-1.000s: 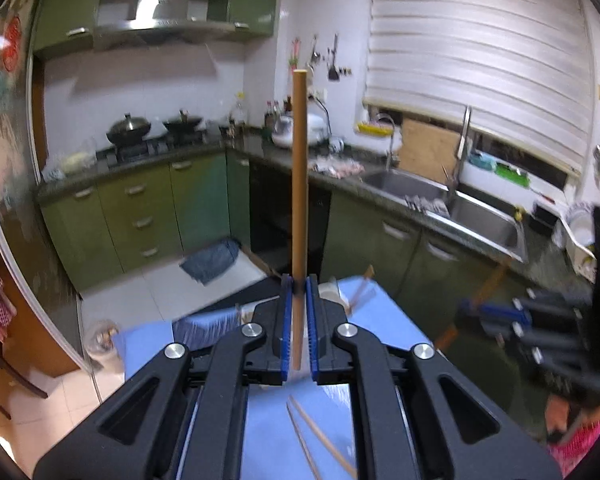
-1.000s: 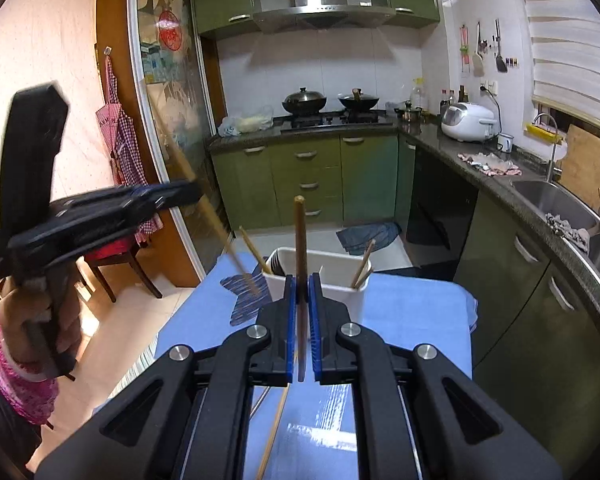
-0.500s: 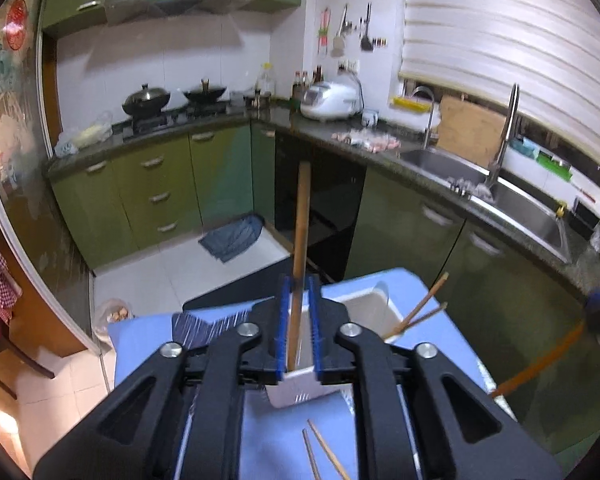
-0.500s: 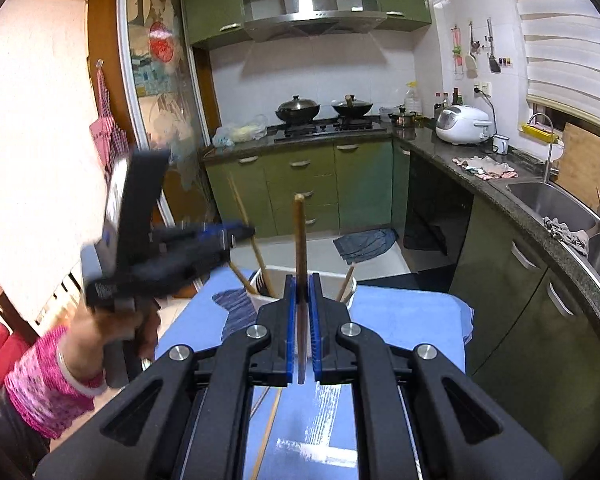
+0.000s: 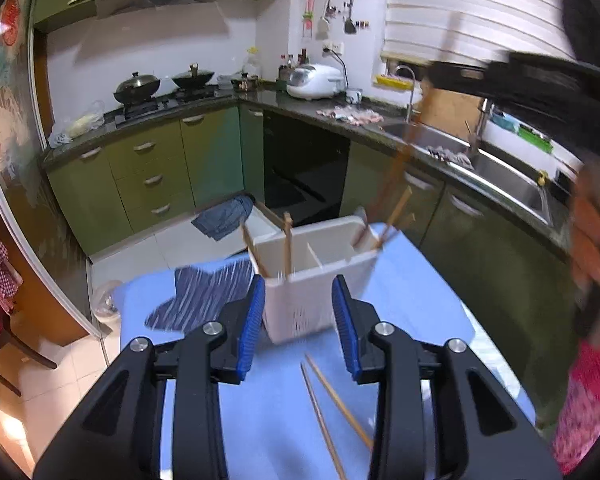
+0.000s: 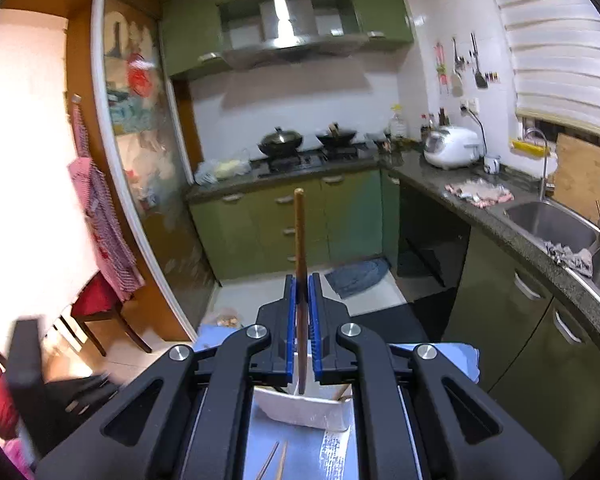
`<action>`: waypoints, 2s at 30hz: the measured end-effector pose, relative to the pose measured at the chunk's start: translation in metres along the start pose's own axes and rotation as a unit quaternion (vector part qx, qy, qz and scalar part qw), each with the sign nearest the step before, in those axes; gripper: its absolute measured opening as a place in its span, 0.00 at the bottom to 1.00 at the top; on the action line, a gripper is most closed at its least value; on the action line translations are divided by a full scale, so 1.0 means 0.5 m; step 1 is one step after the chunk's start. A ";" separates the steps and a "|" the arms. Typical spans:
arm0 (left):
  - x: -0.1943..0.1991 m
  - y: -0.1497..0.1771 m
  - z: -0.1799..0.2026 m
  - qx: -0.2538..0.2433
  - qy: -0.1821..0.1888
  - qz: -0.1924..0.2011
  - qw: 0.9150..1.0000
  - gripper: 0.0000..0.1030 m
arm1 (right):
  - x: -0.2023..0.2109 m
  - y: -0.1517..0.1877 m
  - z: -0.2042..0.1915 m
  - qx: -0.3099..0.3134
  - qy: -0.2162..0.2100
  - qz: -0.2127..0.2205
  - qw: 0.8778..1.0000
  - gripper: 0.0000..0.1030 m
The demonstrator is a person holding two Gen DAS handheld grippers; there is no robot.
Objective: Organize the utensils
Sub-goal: 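Lift both chopsticks over the caddy and open both grippers to release them, then grasp a chopstick with the left gripper while the right gripper grasps the last one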
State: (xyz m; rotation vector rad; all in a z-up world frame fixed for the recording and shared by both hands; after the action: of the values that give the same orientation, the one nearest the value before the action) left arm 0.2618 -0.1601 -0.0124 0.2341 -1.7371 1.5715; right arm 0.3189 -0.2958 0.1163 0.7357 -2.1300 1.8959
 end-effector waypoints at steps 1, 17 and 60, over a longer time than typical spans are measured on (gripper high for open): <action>0.002 0.012 0.000 -0.002 0.001 -0.005 1.000 0.34 | -0.019 0.003 0.004 0.000 0.006 -0.007 1.000 0.07; -0.032 0.129 0.005 0.010 0.015 -0.077 0.997 0.41 | -0.079 0.089 0.020 0.015 0.011 -0.037 0.999 0.20; -0.292 0.359 0.020 0.061 -0.025 -0.277 0.959 0.06 | 0.019 0.557 0.152 -0.026 0.011 -0.170 0.985 0.30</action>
State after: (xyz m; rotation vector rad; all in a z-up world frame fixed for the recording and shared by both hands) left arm 0.2509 -0.1800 -0.2432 0.7588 -1.4414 1.2570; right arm 0.1896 -0.3561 -0.1349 0.9888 -1.8876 1.6563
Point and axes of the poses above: each gripper's, at about its wrist camera, not at the fingertips, and x roughly against the way its jaws point, z to its right, y to its underside, the point moved 10 cm from there along -x, roughly the way its jaws point, and after that the axes turned 3 degrees about y, right-handed, at the moved point
